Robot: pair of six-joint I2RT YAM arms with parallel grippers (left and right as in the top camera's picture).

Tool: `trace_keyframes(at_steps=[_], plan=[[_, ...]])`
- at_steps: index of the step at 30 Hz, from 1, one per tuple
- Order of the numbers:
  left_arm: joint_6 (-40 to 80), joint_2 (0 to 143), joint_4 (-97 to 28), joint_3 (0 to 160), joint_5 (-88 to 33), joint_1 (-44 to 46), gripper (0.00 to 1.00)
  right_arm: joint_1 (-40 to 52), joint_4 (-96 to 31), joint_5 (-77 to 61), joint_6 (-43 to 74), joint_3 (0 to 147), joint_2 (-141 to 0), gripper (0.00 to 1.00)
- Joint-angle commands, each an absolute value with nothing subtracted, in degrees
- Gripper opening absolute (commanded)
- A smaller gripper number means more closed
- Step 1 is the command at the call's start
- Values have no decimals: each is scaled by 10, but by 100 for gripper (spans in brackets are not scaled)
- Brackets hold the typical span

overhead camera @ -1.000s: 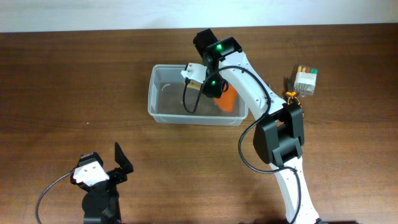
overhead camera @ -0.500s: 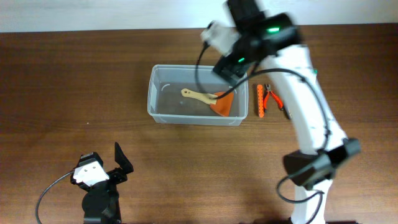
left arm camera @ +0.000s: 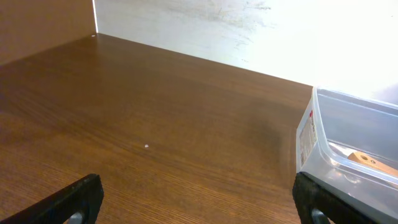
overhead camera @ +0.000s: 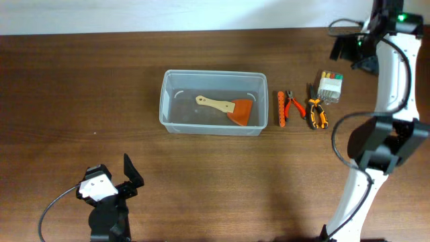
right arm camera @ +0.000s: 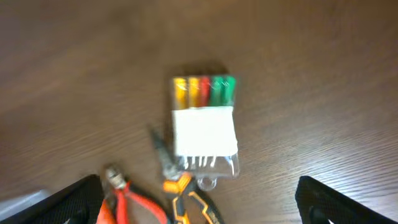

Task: Pack container
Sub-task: 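Move right gripper to the clear bit box and grasp it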

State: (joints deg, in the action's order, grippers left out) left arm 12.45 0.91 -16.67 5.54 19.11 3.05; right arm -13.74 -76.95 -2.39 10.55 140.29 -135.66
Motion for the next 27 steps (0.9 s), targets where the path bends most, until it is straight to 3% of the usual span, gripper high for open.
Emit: trace_keyframes(at_steps=[1, 17, 19, 21, 27], plan=[[119, 7, -167, 53, 193, 33, 99, -126, -771, -22, 142, 1397, -1402, 99], [119, 7, -167, 53, 193, 33, 99, -124, -737, -8, 143, 1397, -1509, 98], [119, 7, -167, 53, 193, 33, 99, -123, -734, -8, 143, 1397, -1512, 91], [119, 7, -167, 53, 193, 33, 99, -123, -734, -8, 142, 1397, -1518, 77], [119, 7, -167, 53, 193, 33, 99, -120, -737, -11, 142, 1388, -1526, 54]])
